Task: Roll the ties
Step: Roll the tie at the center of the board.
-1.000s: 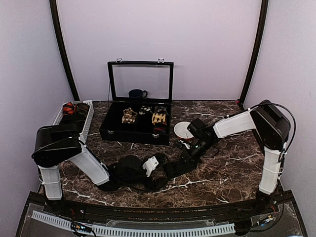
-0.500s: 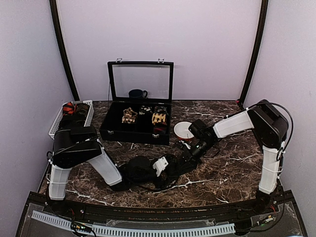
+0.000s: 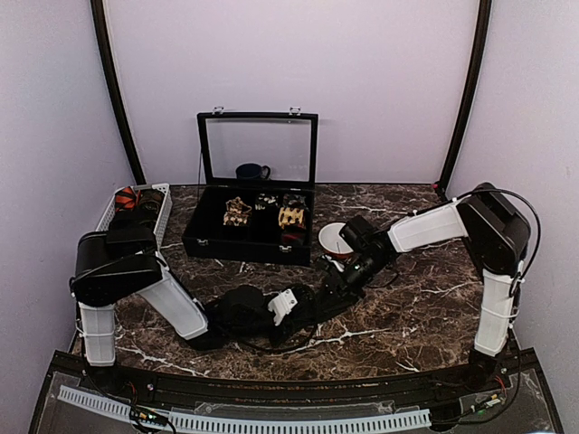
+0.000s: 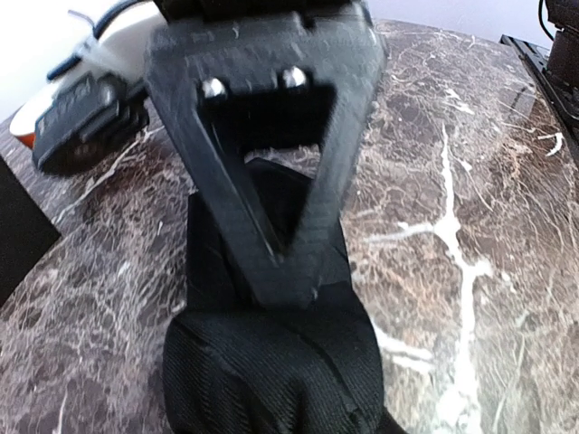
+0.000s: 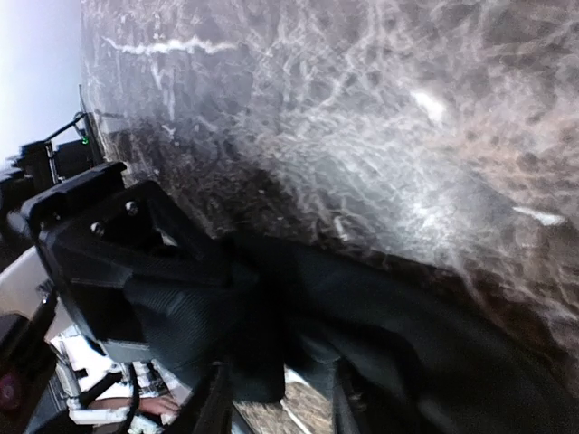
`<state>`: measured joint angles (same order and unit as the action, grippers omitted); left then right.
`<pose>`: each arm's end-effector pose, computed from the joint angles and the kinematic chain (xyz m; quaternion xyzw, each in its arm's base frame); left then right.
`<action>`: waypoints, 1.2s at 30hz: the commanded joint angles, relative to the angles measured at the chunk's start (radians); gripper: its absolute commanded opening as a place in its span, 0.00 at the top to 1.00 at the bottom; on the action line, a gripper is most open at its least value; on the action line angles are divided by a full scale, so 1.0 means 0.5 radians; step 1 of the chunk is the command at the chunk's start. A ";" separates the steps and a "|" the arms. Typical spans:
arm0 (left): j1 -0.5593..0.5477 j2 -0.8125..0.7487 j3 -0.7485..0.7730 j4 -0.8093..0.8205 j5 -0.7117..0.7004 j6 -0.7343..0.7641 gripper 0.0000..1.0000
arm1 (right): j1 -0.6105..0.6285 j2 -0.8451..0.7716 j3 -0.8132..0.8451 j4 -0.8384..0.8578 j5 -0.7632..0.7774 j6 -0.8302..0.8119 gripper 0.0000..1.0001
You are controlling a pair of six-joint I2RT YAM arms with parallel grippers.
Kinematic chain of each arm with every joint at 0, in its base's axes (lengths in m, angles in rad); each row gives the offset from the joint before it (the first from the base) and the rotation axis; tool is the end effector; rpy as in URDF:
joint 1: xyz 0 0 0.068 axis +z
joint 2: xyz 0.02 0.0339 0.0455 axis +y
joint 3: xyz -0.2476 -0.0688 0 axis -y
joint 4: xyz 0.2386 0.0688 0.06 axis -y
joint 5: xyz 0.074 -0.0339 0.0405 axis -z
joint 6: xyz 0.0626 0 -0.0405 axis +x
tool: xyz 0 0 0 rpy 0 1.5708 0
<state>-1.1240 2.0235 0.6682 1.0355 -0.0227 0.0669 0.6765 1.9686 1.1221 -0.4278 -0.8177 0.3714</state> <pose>0.1601 -0.3309 0.0730 0.4492 0.6748 -0.2873 0.5102 0.2467 0.2567 0.0911 0.1959 -0.8881 -0.4083 0.0794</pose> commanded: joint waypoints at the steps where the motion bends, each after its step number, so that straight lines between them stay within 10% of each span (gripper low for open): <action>1: 0.000 -0.145 -0.071 -0.374 -0.010 -0.073 0.65 | -0.005 -0.147 0.038 -0.039 0.155 0.089 0.58; 19: -0.010 -0.148 -0.011 -0.580 -0.019 -0.154 0.61 | 0.295 0.012 0.237 -0.122 0.122 0.119 0.60; 32: -0.010 -0.145 0.010 -0.621 -0.019 -0.153 0.62 | 0.287 0.133 0.242 -0.279 0.406 0.017 1.00; 36: -0.010 -0.145 0.008 -0.622 -0.013 -0.154 0.62 | 0.275 0.078 0.242 -0.252 0.380 0.036 0.81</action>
<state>-1.1244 1.9522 0.6796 0.8471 -0.0269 0.0025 0.8154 1.9881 1.2568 -0.5133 -0.7170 0.3954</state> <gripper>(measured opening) 0.384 0.061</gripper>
